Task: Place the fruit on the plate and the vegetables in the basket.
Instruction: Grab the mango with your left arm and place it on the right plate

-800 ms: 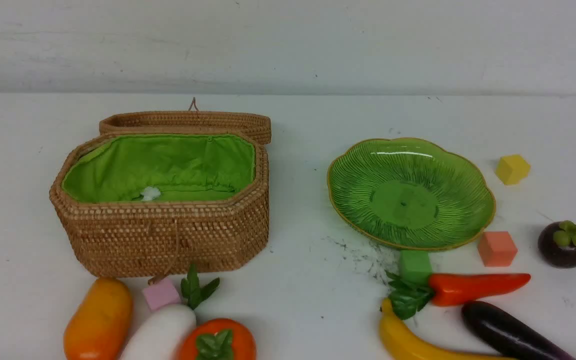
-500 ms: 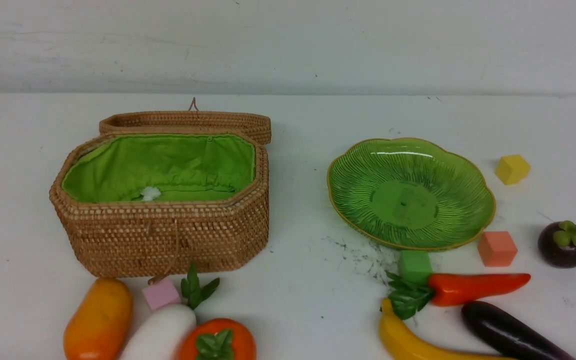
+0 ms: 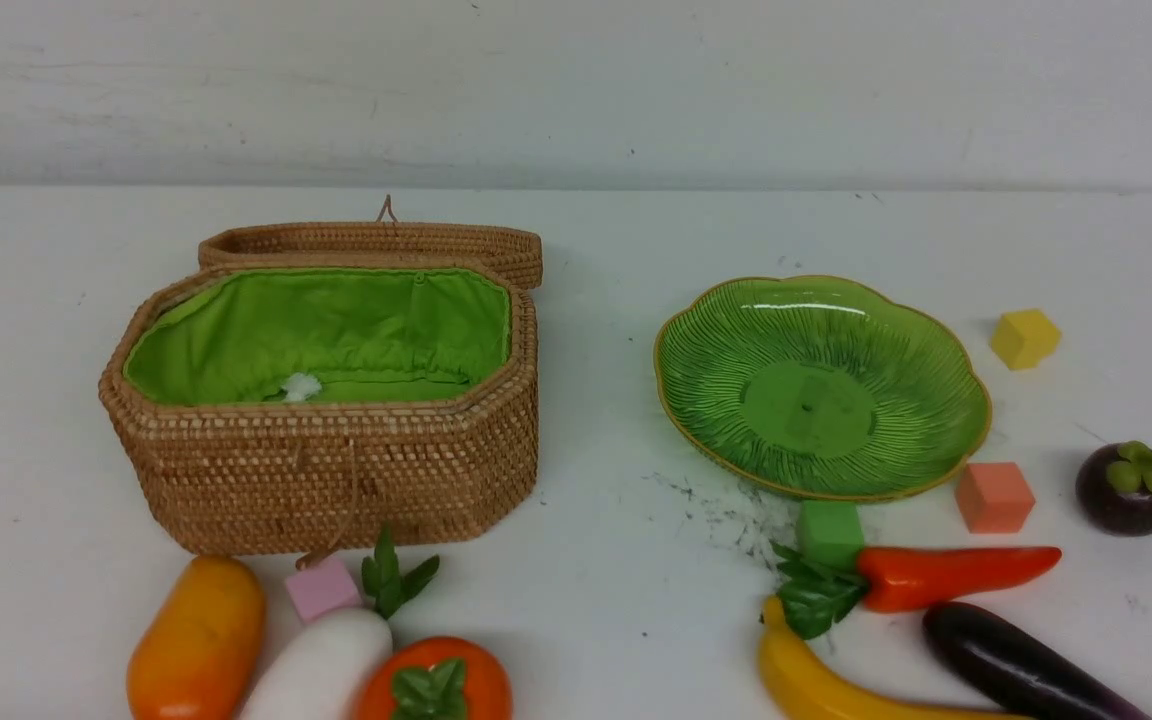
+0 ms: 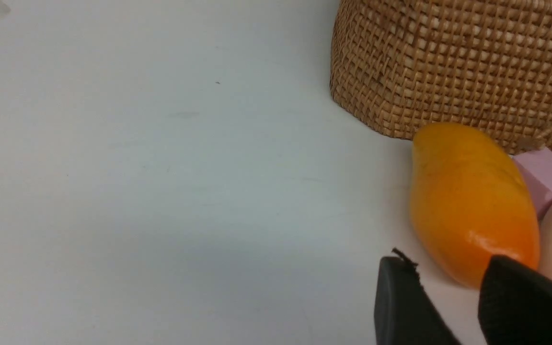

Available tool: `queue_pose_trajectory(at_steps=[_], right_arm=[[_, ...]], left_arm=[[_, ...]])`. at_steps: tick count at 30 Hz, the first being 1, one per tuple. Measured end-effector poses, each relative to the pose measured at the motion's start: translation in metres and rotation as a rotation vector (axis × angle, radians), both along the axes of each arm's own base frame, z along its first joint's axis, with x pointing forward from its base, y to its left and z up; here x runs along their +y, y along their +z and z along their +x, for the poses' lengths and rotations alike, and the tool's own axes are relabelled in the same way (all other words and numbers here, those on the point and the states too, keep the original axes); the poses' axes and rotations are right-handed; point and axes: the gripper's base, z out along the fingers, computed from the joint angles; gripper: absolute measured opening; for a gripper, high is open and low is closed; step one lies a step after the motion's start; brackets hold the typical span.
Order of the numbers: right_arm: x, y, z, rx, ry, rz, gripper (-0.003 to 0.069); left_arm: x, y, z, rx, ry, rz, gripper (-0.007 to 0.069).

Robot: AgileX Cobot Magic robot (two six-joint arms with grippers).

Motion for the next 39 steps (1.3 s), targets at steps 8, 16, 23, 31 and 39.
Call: queue_pose_trajectory(at_steps=[8,16,23,31,39], right_arm=[[0.0,0.0,0.0,0.0,0.0,0.0,0.0245],[0.0,0.0,0.0,0.0,0.0,0.001,0.0245],[0.0,0.0,0.0,0.0,0.0,0.001,0.0245],[0.0,0.0,0.0,0.0,0.0,0.001,0.0245],[0.0,0.0,0.0,0.0,0.0,0.001,0.0245]], left_arm=[[0.0,0.0,0.0,0.0,0.0,0.0,0.0239],[0.0,0.0,0.0,0.0,0.0,0.0,0.0239],[0.0,0.0,0.0,0.0,0.0,0.001,0.0239],[-0.001,0.005,0.001,-0.054,-0.01,0.0,0.0239],[-0.007,0.038,0.004,-0.427,-0.061,-0.143,0.0239]])
